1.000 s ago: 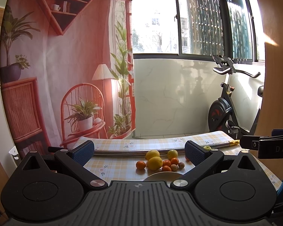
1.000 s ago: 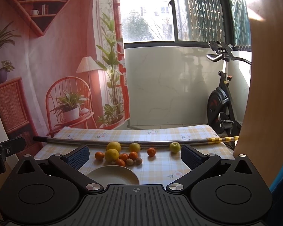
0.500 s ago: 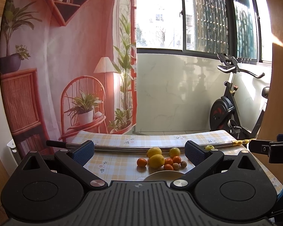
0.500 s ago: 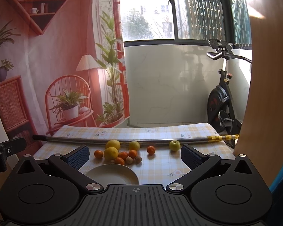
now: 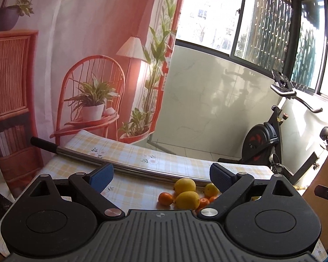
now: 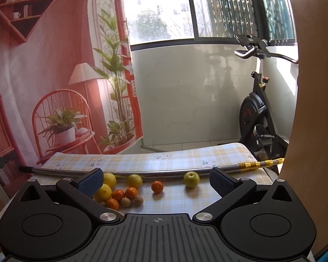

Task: Organize fruits
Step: 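Move the left tool toward an orange while the right tool approaches the green apple, then close the left tool on the orange while the right tool grasps the green apple, then carry the orange with the left tool while the right tool carries the apple over the plate, then open the left tool onto the plate while the right tool releases the apple there, then grasp a large lemon with the left tool, then lift the lemon with the left tool while the right tool grasps a tangerine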

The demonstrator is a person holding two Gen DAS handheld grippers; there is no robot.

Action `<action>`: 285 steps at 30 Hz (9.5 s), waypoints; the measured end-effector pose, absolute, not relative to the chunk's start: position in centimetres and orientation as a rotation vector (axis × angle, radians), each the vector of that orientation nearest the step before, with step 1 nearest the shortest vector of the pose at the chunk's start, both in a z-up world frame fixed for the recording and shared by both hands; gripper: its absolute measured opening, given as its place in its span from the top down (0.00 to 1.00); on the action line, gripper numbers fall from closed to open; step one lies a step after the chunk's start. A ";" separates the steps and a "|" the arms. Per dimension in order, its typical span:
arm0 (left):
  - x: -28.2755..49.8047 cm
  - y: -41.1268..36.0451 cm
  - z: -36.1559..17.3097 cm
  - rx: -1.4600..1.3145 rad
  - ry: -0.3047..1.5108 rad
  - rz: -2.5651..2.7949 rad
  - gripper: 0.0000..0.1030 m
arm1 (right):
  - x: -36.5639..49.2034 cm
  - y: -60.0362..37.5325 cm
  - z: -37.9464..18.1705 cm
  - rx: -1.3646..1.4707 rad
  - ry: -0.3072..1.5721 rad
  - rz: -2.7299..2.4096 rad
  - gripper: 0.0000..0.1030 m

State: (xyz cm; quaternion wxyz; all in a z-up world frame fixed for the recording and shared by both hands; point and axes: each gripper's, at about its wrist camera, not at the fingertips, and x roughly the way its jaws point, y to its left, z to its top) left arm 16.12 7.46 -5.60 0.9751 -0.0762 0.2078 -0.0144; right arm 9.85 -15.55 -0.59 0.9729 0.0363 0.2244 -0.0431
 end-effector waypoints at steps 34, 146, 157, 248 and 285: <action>29.5 7.7 -16.2 -0.054 0.683 -0.040 0.11 | 21.6 -18.8 -12.3 0.135 0.660 0.013 0.00; 21.7 5.0 -22.4 -0.055 0.811 -0.324 0.62 | 18.1 -6.7 -17.1 0.002 0.878 0.221 0.58; 21.8 5.0 -22.9 -0.033 0.839 -0.272 0.62 | 18.4 -6.8 -18.1 -0.011 0.918 0.232 0.57; 34.1 3.9 -21.0 -0.166 0.776 -0.311 0.32 | 24.8 -18.4 -12.8 0.182 0.730 -0.015 0.30; 33.1 5.4 -21.8 -0.177 0.769 -0.366 0.34 | 25.9 -19.1 -14.9 0.194 0.791 0.009 0.30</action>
